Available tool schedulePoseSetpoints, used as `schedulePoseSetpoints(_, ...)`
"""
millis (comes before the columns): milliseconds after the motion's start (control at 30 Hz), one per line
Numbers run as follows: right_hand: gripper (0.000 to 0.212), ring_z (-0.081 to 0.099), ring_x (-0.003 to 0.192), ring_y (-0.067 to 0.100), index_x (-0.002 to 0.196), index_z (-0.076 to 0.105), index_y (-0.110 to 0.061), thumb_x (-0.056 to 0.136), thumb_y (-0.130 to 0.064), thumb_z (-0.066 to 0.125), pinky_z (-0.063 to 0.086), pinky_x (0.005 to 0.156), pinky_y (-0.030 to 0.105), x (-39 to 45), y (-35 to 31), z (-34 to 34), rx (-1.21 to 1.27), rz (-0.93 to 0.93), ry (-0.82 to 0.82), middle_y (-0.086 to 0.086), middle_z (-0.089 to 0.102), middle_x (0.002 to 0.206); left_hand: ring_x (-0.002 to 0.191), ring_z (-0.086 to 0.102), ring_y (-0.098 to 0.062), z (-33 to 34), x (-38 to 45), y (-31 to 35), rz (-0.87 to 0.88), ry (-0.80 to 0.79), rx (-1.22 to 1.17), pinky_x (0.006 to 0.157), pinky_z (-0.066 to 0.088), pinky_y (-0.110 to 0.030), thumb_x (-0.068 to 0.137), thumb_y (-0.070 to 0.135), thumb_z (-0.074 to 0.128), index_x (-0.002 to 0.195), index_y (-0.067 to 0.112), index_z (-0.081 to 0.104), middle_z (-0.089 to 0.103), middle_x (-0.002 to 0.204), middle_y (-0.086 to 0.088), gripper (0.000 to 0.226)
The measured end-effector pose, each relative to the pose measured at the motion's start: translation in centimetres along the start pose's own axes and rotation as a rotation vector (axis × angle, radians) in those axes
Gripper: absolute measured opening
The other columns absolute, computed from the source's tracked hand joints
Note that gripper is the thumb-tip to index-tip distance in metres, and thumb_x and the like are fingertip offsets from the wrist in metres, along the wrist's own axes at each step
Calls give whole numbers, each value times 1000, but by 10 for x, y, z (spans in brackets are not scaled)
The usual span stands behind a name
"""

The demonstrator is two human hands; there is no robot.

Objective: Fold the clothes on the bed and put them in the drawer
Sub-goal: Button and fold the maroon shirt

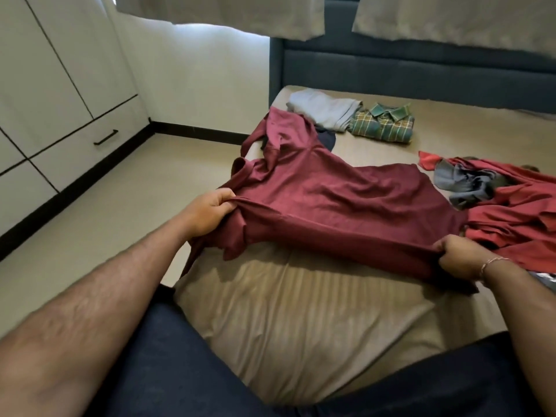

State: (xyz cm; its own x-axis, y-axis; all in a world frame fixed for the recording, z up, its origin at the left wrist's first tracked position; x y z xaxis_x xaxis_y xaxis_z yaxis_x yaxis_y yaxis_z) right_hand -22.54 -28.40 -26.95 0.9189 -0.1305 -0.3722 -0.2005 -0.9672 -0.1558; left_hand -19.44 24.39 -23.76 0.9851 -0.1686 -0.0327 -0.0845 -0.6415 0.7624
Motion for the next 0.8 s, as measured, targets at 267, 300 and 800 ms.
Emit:
schedulePoseSetpoints(267, 29, 64, 67, 22, 72, 73, -18, 82, 8, 63, 44, 63, 30, 44, 23, -40, 350, -13, 313, 2, 72, 71, 93, 68, -32, -2, 104, 40, 72, 86, 447, 79, 51, -37, 97, 26, 68, 98, 19, 71, 74, 97, -8, 7)
schedulePoseSetpoints(300, 26, 65, 71, 24, 76, 73, -18, 82, 6, 65, 45, 67, 31, 56, 28, -42, 380, 14, 356, 3, 74, 75, 96, 69, -35, 0, 122, 40, 60, 137, 475, 80, 51, -38, 96, 26, 68, 104, 18, 71, 75, 101, -12, 12)
schedulePoseSetpoints(800, 65, 49, 130, 38, 141, 55, -15, 78, -29, 65, 40, 106, 56, 49, -79, -38, 174, -221, 795, 11, 52, 145, 116, 60, -16, 8, 100, 12, 36, 331, 281, 103, 48, -35, 88, 32, 72, 133, 20, 60, 64, 125, 2, 48)
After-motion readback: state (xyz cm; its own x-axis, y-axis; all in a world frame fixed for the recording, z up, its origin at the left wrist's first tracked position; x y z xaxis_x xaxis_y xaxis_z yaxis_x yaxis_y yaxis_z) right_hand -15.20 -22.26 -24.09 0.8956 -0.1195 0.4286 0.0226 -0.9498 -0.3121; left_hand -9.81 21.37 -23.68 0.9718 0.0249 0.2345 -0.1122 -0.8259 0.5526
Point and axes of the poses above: each hand's wrist, its own x-axis towards the middle knuckle, its own z-axis out of the palm, y = z × x, the point moved 9 cm from there along x, towards the middle knuckle
